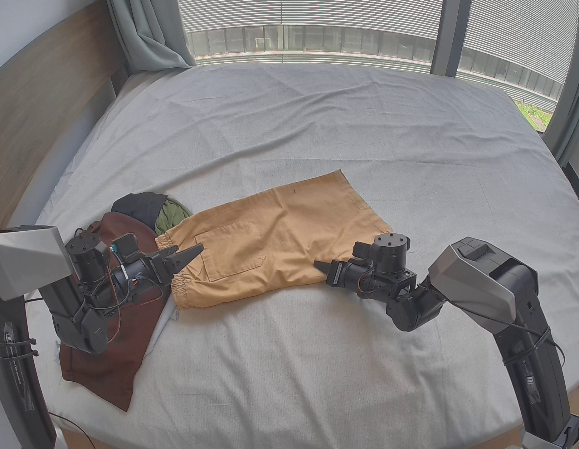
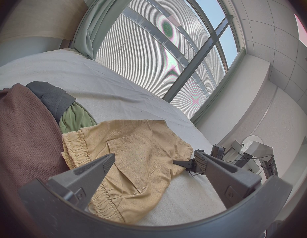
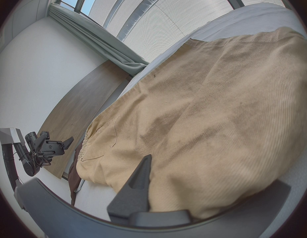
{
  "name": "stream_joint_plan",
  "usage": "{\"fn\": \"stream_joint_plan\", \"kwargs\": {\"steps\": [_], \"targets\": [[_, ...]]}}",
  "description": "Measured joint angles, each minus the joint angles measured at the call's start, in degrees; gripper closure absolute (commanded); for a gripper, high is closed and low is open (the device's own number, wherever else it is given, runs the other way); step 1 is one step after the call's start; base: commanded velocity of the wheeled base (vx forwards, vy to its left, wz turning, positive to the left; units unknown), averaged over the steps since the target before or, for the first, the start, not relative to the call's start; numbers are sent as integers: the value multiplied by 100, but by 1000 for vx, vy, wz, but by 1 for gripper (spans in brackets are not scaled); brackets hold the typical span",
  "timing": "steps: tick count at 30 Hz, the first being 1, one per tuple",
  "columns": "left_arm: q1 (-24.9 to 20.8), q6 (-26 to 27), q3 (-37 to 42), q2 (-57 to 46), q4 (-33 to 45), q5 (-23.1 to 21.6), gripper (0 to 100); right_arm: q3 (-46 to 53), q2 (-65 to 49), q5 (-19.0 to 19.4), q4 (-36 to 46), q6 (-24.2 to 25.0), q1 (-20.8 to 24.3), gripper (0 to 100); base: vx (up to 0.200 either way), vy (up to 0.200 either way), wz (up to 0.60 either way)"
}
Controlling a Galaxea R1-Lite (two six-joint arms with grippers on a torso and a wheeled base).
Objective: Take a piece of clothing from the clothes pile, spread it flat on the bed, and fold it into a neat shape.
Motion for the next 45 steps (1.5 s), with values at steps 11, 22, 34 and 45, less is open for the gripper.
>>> {"fn": "stream_joint_plan", "kwargs": {"steps": [11,22,34,45], "targets": [[-11,-4,11,11,0,2,0,482,-141,-46,-207,-26,27,100,0,0,0],[0,-22,15,11,-2,2,0,1425,-605,-77,-322,-88,111,100,0,0,0],[0,-20,-7,11,0,0,0,2215,-1047,-149,-347,-246,116,100,0,0,0],[0,-20,-9,11,0,2,0,3076,-1480,-305,-347,-304,111,100,0,0,0]]}}
